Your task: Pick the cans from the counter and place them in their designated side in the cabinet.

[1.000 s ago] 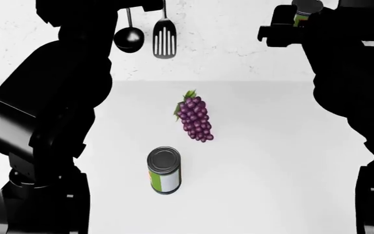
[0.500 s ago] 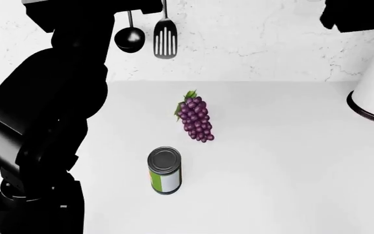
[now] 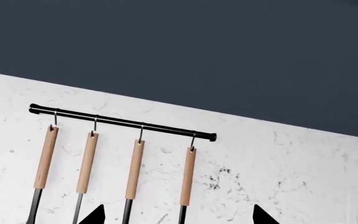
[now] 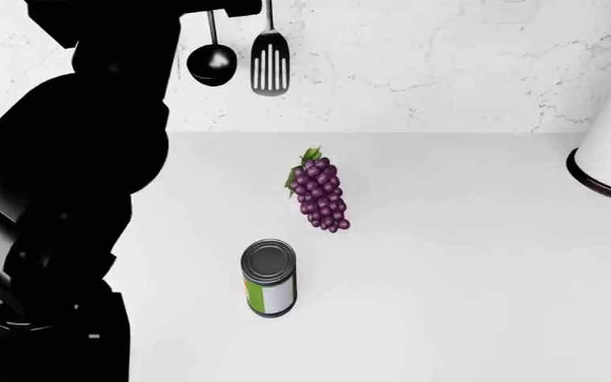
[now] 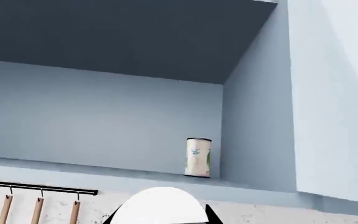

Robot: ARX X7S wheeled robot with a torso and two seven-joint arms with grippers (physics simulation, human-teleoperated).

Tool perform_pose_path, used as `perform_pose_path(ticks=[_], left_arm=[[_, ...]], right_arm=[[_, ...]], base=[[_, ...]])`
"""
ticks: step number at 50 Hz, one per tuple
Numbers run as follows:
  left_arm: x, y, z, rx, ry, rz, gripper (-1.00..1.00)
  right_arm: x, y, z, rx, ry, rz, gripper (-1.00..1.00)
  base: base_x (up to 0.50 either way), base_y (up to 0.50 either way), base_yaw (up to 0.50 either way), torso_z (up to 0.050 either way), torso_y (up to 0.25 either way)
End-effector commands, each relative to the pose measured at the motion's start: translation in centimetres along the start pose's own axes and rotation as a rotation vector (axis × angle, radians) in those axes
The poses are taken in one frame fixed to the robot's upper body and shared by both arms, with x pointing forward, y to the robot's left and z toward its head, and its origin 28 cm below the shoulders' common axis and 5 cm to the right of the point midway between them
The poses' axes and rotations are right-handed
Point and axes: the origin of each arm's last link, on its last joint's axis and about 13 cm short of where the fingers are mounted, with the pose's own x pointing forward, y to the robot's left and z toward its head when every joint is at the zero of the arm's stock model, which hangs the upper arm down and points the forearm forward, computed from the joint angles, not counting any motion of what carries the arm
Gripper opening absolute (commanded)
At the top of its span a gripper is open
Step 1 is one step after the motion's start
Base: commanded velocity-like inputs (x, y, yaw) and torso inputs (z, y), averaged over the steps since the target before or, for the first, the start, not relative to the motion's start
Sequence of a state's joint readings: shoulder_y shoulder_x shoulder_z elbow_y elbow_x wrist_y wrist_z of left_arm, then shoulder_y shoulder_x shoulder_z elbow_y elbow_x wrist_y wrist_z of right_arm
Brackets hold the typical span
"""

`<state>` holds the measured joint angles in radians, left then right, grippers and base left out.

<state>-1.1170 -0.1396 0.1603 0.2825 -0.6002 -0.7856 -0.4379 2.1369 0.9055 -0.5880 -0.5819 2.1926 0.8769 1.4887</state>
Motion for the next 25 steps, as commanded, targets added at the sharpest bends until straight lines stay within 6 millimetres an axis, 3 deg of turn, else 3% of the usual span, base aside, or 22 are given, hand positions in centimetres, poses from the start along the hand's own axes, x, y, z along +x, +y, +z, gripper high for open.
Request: perform_pose_path(ticks=[1, 17, 25], left_arm=[[0.3, 0.2, 0.3, -0.005, 0.009, 0.009, 1.0], [-0.3, 1.3, -0.5, -0.048, 0.035, 0.001, 1.0], [-0.1, 1.6, -0.6, -0.062, 0.035, 0.014, 1.0]], right_arm=[[3.6, 0.3, 3.1, 0.052, -0.044, -0.033, -1.0], [12.1, 1.9, 3.4, 0.046, 0.054, -0.072, -1.0], [15.3, 1.3, 0.4, 0.01, 0.219, -0.127, -1.0]], base=[[0.0, 0.0, 0.0, 0.0, 0.0], [0.0, 0.0, 0.0, 0.001, 0.001], [0.0, 0.0, 0.0, 0.0, 0.0]])
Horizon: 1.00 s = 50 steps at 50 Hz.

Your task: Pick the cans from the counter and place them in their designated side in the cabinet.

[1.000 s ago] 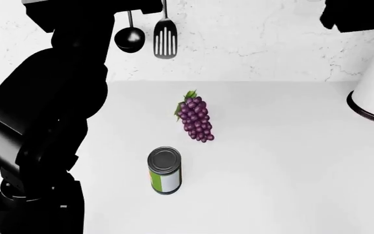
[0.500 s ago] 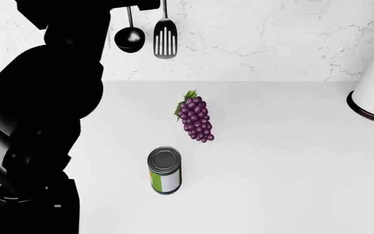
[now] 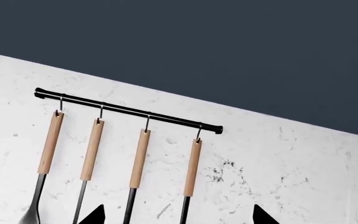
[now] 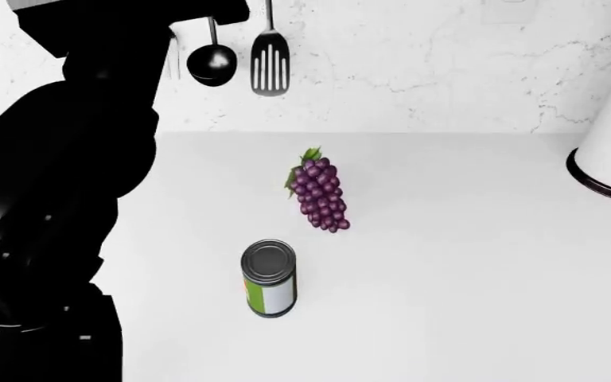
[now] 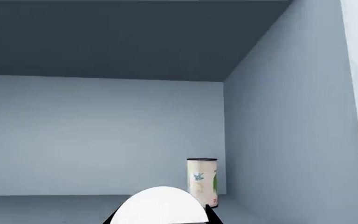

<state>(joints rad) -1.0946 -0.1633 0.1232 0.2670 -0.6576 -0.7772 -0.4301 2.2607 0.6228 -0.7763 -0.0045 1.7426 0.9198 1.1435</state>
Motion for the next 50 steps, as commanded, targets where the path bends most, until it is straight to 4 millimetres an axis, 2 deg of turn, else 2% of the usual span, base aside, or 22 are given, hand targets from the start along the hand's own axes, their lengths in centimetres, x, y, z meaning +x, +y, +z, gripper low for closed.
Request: perform_pose_path(ticks=[1, 19, 31, 32, 50], left_arm=[[0.1, 0.5, -0.1, -0.017, 0.005, 0.01, 1.0], [0.3, 0.7, -0.1, -0.013, 0.007, 0.016, 1.0], [0.2, 0.7, -0.2, -0.011, 0.008, 0.017, 1.0], [0.2, 0.6, -0.2, -0.011, 0.008, 0.017, 1.0], [0.1, 0.6, -0.1, -0.008, 0.0, 0.006, 1.0]], right_arm=[[4.6, -0.2, -2.5, -0.053, 0.158, -0.08, -1.0], [6.7, -0.3, -7.9, -0.091, 0.41, -0.126, -1.0], [6.9, -1.2, -13.9, -0.098, 0.641, -0.161, -1.0], [6.8, -1.2, -14.1, -0.104, 0.65, -0.157, 1.0], [6.8, -0.8, -13.8, -0.085, 0.588, -0.079, 1.0]], base=[[0.0, 0.0, 0.0, 0.0, 0.0], [0.0, 0.0, 0.0, 0.0, 0.0], [0.01, 0.0, 0.0, 0.0, 0.0], [0.0, 0.0, 0.0, 0.0, 0.0], [0.01, 0.0, 0.0, -0.003, 0.0]])
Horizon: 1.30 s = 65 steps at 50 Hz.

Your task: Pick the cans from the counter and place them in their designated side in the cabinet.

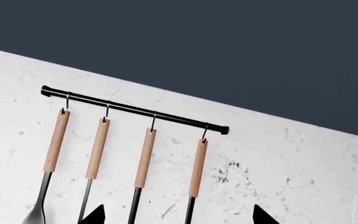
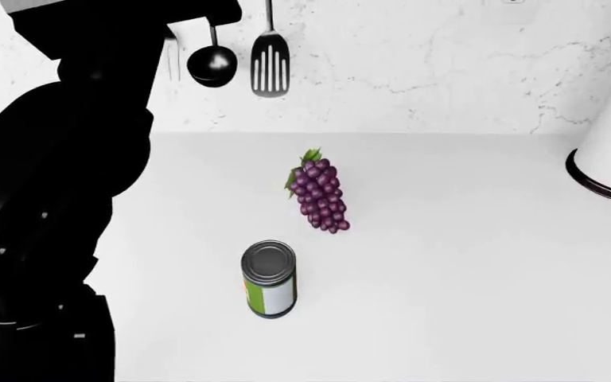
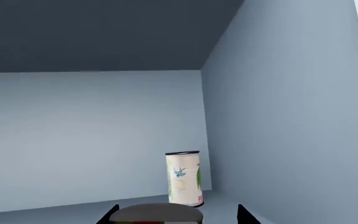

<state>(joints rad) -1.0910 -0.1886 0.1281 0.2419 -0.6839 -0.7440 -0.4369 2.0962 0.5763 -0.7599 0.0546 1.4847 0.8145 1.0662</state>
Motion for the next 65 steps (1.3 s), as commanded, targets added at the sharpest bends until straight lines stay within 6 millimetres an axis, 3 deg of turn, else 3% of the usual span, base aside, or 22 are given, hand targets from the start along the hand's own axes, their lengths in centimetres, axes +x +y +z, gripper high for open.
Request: perform_pose_path(ticks=[1, 8, 43, 65], left_arm=[[-0.1, 0.0, 0.1, 0.001, -0.003, -0.007, 1.0], [-0.1, -0.1, 0.1, 0.007, -0.006, -0.015, 1.0], [0.0, 0.0, 0.3, 0.01, -0.012, -0.022, 1.0], [-0.3, 0.0, 0.5, 0.002, -0.018, -0.027, 1.0]], right_arm=[[3.0, -1.1, -9.8, -0.143, 0.561, 0.032, 1.0], [3.2, -0.7, -8.8, -0.117, 0.461, 0.135, 1.0], [2.4, -1.0, -5.8, -0.136, 0.149, 0.129, 1.0], [1.7, -1.0, -5.6, -0.129, 0.151, 0.143, 1.0]], base=[[0.0, 0.0, 0.0, 0.0, 0.0], [0.01, 0.0, 0.0, -0.003, 0.0], [0.01, 0.0, 0.01, -0.001, 0.0], [-0.5, 0.0, 0.0, 0.0, 0.0]])
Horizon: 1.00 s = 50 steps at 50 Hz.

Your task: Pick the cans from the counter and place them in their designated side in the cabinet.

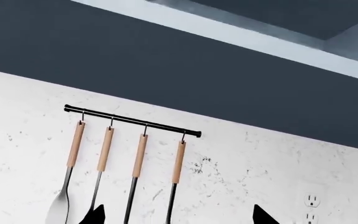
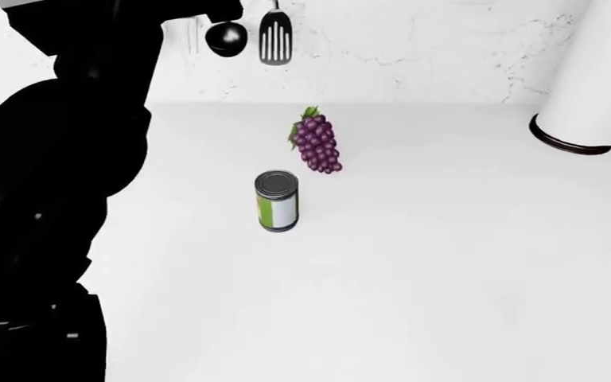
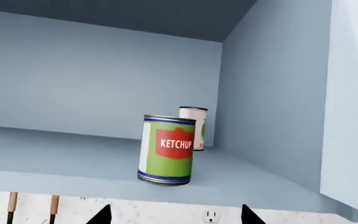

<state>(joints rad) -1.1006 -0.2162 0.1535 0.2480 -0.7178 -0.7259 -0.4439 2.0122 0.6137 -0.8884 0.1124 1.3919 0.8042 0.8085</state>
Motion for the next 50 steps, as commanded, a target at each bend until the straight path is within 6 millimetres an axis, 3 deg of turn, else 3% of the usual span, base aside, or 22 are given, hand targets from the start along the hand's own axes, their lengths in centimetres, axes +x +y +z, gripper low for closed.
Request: perform_pose_path(ticks=[1, 12, 21, 27, 32, 39, 50], left_arm=[[-0.4, 0.0, 0.3, -0.001, -0.017, -0.006, 1.0], [-4.5, 1.8, 2.6, 0.114, -0.142, 0.025, 1.0], [-8.4, 2.8, 3.0, 0.17, -0.197, 0.041, 1.0], [-9.5, 3.4, 2.3, 0.197, -0.189, 0.053, 1.0], [-9.8, 3.8, 2.1, 0.202, -0.193, 0.062, 1.0], [-10.6, 3.7, 0.5, 0.202, -0.179, 0.063, 1.0], [-10.8, 3.6, 0.4, 0.2, -0.178, 0.058, 1.0]], right_arm=[[-0.7, 0.2, -0.6, 0.006, 0.016, 0.027, 1.0], [-6.8, 1.6, -2.3, 0.027, -0.011, 0.157, 1.0], [-11.2, 2.4, -4.0, 0.048, -0.002, 0.225, 1.0], [-11.7, 3.6, -5.9, 0.094, 0.052, 0.297, 1.0], [-11.4, 5.6, -9.4, 0.138, 0.162, 0.413, 1.0], [-12.9, 7.1, -14.3, 0.2, 0.262, 0.503, 1.0], [-13.1, 8.5, -17.0, 0.227, 0.37, 0.556, 1.0]], base=[[0.0, 0.0, 0.0, 0.0, 0.0], [0.0, 0.0, 0.0, 0.0, 0.0], [0.0, 0.0, 0.0, 0.0, 0.0], [0.0, 0.0, 0.0, 0.0, 0.0], [0.0, 0.0, 0.0, 0.0, 0.0], [0.0, 0.0, 0.0, 0.0, 0.0], [0.0, 0.0, 0.0, 0.0, 0.0]])
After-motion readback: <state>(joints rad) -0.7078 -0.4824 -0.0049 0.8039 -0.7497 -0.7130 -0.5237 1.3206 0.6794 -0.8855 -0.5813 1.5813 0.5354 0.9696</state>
